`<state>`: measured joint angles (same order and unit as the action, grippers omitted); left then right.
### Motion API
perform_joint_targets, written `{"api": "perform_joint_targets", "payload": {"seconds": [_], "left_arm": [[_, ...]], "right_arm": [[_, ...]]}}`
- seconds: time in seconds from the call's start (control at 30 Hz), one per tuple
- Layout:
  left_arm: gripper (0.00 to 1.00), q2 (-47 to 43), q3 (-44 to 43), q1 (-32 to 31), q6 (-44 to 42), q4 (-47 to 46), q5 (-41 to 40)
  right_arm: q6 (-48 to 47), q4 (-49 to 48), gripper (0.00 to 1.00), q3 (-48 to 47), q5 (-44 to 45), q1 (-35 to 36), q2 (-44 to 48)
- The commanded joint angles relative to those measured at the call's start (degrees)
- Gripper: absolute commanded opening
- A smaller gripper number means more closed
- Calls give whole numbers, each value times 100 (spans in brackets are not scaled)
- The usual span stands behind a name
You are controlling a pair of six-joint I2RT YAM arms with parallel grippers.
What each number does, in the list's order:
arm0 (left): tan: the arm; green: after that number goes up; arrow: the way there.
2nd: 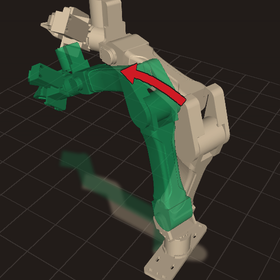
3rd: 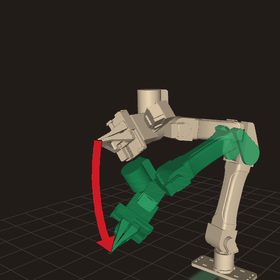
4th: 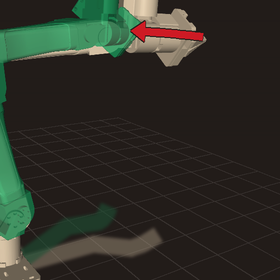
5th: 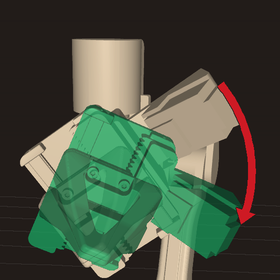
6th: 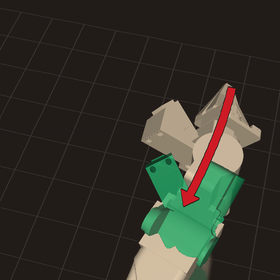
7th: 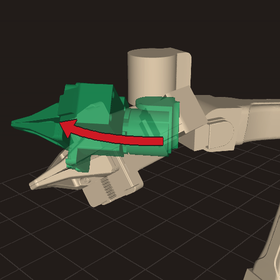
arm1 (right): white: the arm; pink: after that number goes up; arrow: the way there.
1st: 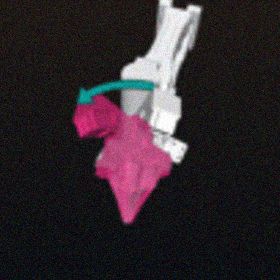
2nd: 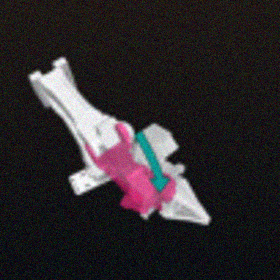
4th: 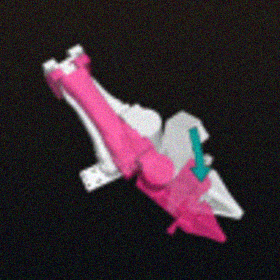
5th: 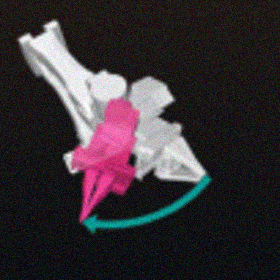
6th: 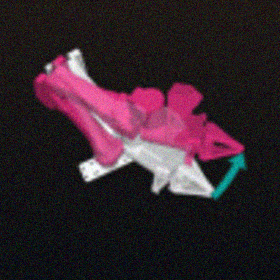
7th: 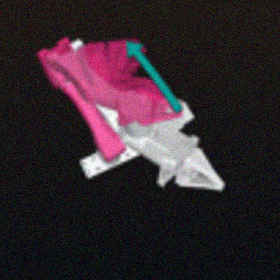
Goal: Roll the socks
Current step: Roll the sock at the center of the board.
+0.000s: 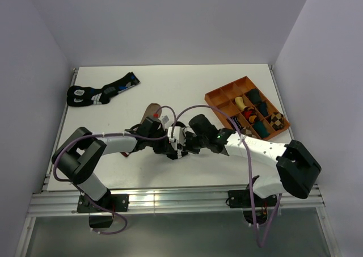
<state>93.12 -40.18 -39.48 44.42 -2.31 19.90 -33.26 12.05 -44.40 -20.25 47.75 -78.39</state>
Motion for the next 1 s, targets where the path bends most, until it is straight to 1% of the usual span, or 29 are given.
{"api": "perform_joint_targets", "payload": {"seconds": [0.0, 0.2, 0.33, 0.57, 0.77, 0.97], "left_arm": [[0, 233, 204, 20, -30, 101, 198], [0, 365, 274, 55, -13, 11, 312], [0, 356, 292, 90, -30, 46, 321], [0, 382, 239, 99, -48, 73, 365], [0, 417, 213, 116, -92, 116, 392], [0, 470, 213, 151, -118, 90, 462]], "right_arm": [[-269, -545, 30, 151, 162, 33, 315], [-462, -713, 30, 423, 188, 103, 526], [-673, -757, 31, 625, 328, 234, 649], [-954, -695, 32, 582, 557, 691, 369], [-1244, -1012, 33, 784, 926, 991, 184], [-1332, -1179, 33, 810, 1128, 1202, -141]]}}
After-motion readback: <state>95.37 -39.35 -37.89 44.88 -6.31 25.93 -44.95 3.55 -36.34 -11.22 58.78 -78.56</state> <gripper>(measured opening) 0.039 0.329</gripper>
